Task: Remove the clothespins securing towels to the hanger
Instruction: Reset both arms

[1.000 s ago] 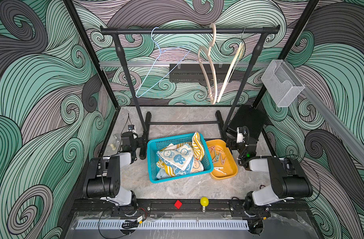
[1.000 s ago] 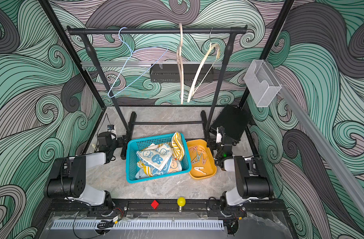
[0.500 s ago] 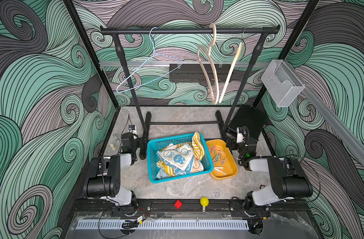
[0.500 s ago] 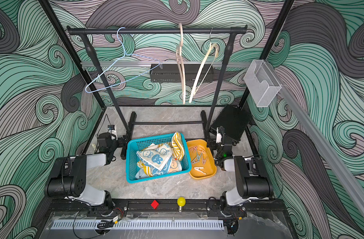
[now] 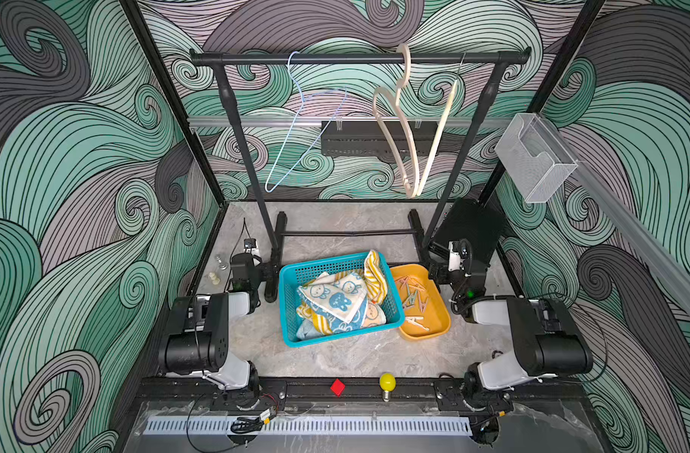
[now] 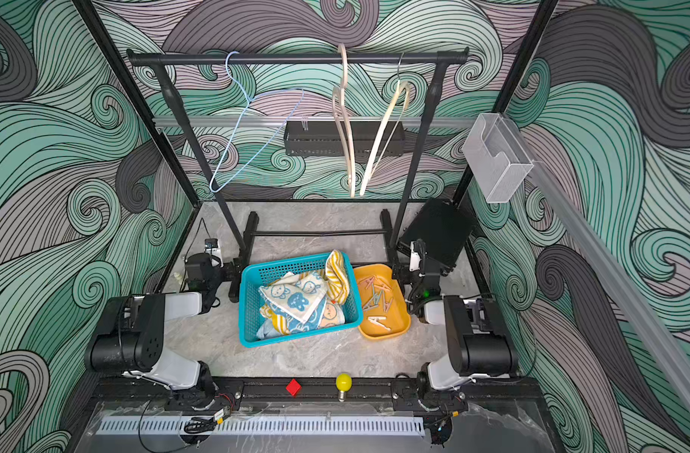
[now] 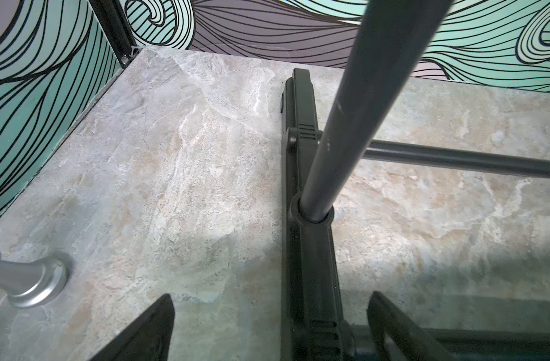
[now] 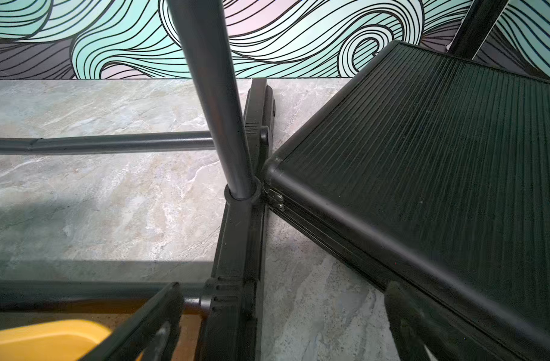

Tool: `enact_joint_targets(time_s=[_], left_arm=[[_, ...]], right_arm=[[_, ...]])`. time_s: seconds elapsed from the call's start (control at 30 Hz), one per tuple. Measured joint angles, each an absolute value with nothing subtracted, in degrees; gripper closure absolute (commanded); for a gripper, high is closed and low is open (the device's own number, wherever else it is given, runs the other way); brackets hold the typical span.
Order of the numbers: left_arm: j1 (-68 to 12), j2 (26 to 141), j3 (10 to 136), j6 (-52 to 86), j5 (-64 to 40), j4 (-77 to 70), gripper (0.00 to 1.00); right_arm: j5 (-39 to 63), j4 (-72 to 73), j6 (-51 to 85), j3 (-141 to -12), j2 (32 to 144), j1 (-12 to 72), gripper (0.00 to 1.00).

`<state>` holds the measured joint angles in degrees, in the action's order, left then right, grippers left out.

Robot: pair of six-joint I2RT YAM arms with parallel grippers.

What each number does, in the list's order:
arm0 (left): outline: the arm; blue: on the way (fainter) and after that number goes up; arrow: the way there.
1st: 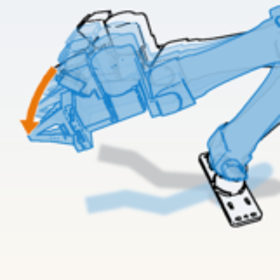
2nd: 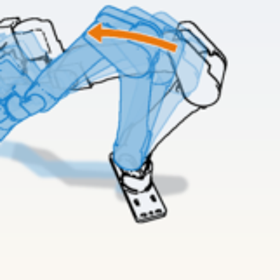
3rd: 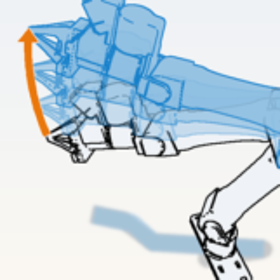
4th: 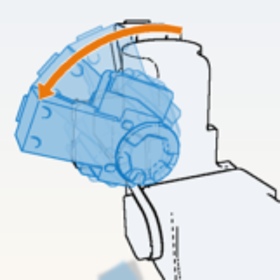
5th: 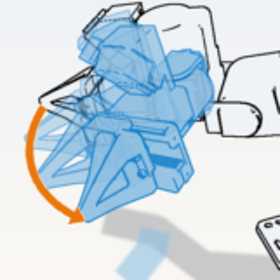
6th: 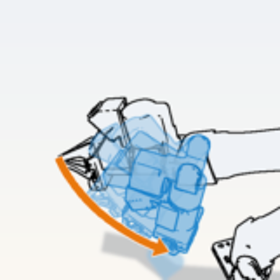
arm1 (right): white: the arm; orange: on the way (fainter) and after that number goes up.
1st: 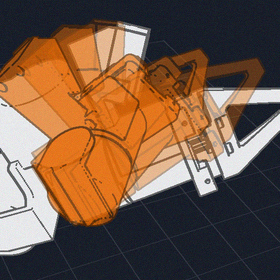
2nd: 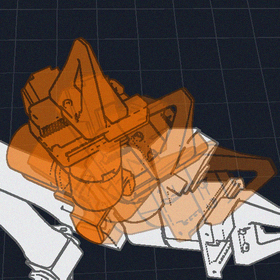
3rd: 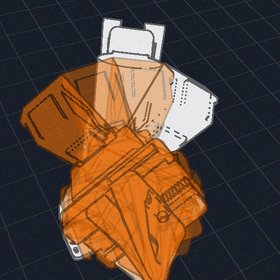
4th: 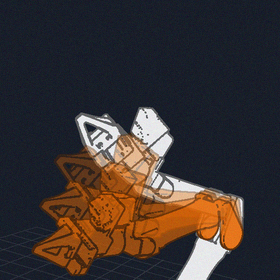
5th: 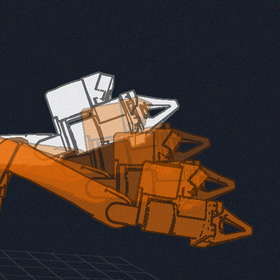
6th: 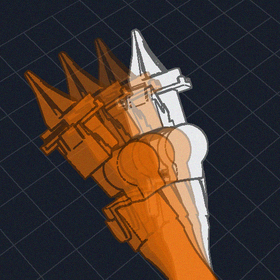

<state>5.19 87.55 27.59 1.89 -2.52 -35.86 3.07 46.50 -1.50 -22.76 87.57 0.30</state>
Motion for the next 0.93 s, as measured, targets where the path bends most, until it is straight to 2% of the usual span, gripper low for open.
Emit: enact_joint_targets(time_s=[0.5,0.57,0.93], left_arm=[[5.19,87.55,27.59,1.89,-2.33,-35.86,0.06],[5.19,87.55,27.59,1.89,-2.22,-35.86,0.01],[5.19,87.55,27.59,1.96,-2.13,-35.86,0.01]], right_arm=[[2.98,50.72,-3.29,-19.7,87.0,1.87,0.0],[2.17,49.28,-3.14,-20.38,87.42,2.48,0.0],[1.72,46.74,-2.37,-23.27,87.68,0.51,0.0]])
